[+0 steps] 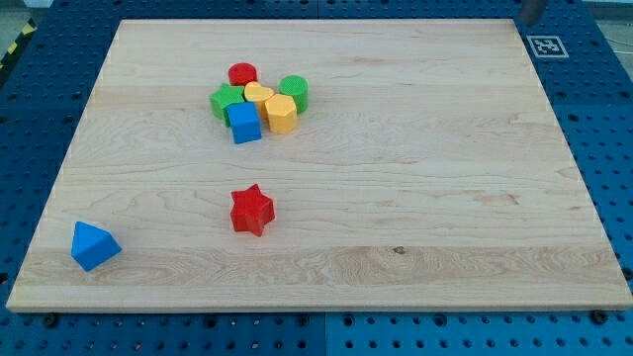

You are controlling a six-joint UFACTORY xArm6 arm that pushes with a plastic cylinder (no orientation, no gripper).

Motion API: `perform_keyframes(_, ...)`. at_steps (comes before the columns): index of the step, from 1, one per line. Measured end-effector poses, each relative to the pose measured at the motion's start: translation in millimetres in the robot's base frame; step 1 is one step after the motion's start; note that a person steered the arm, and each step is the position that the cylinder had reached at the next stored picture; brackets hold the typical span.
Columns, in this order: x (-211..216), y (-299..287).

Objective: Point your arm diagonally above green circle

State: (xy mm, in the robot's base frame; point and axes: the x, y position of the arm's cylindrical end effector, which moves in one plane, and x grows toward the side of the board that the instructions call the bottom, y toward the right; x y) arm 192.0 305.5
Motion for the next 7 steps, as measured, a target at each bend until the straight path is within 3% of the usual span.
perform_keyframes(3,0,-89)
perform_keyframes(6,88,-161)
perform_keyframes(7,89,-185)
